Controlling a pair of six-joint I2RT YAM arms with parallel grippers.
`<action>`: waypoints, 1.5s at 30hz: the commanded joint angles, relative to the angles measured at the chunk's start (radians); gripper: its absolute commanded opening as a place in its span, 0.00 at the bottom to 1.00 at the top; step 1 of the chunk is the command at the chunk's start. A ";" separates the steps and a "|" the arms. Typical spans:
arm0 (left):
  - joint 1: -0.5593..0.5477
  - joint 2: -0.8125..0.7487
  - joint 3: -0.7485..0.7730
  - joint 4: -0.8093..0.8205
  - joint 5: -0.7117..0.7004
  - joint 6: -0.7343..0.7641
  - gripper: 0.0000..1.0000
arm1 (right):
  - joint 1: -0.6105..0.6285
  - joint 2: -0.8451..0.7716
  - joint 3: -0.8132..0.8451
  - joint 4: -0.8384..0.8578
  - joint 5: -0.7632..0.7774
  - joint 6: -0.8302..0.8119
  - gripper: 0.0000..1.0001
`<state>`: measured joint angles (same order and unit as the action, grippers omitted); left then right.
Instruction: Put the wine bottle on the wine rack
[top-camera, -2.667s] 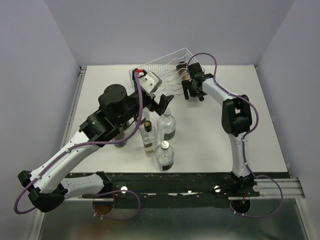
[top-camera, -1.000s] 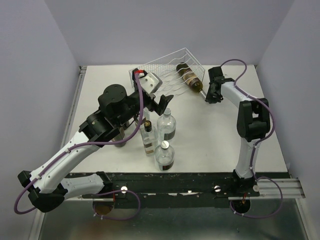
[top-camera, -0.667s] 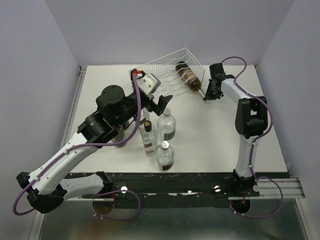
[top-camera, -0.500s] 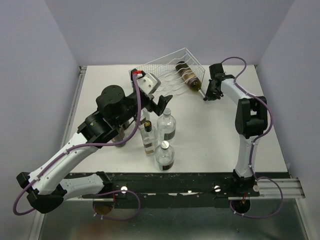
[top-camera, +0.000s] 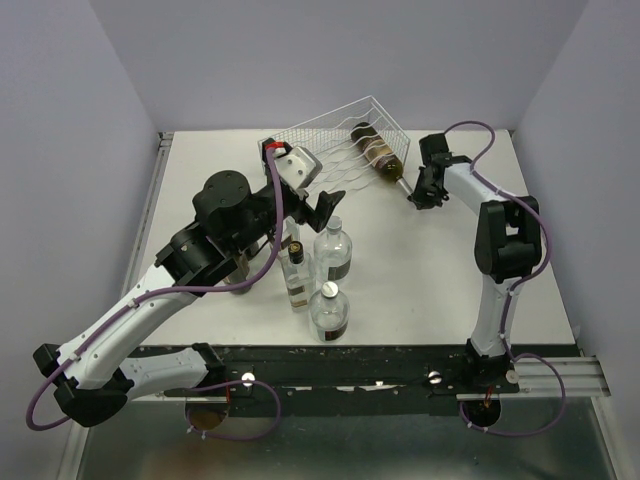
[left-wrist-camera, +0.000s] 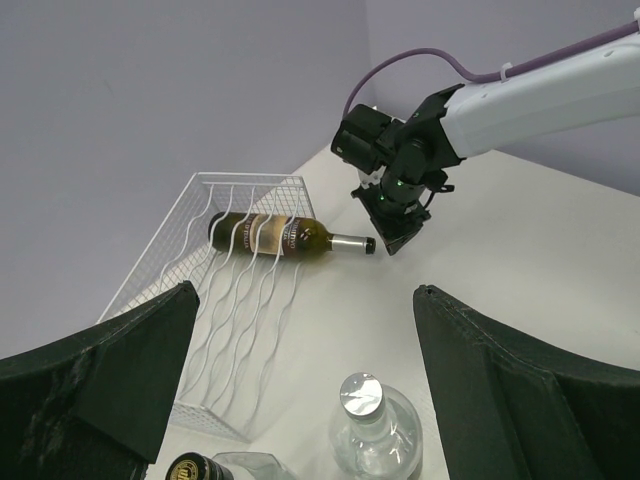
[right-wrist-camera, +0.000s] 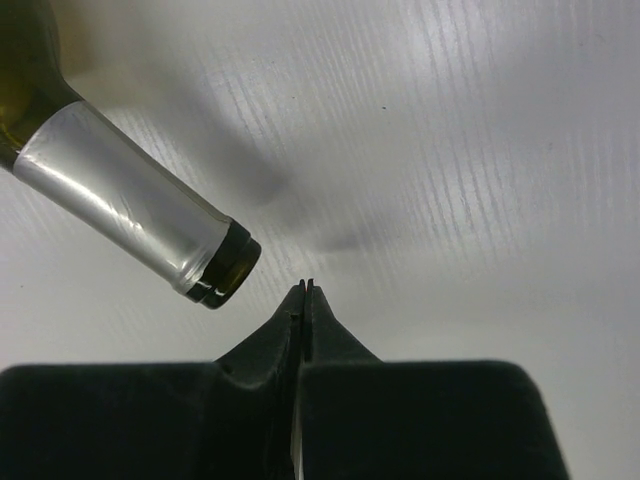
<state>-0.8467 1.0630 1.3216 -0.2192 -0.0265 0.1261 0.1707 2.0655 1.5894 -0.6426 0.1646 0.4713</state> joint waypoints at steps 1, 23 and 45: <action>-0.003 -0.005 -0.002 0.015 -0.019 0.001 0.99 | 0.001 0.021 0.033 0.047 -0.053 -0.014 0.06; -0.003 -0.029 0.002 -0.006 -0.052 -0.023 0.99 | 0.019 -0.315 -0.130 0.095 0.072 -0.065 0.52; -0.003 -0.282 -0.067 -0.028 -0.421 -0.189 0.99 | 0.567 -0.823 -0.378 0.469 -0.620 -0.359 0.98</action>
<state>-0.8467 0.8291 1.3033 -0.2672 -0.3347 -0.0395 0.6369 1.2274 1.2110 -0.2691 -0.4110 0.1944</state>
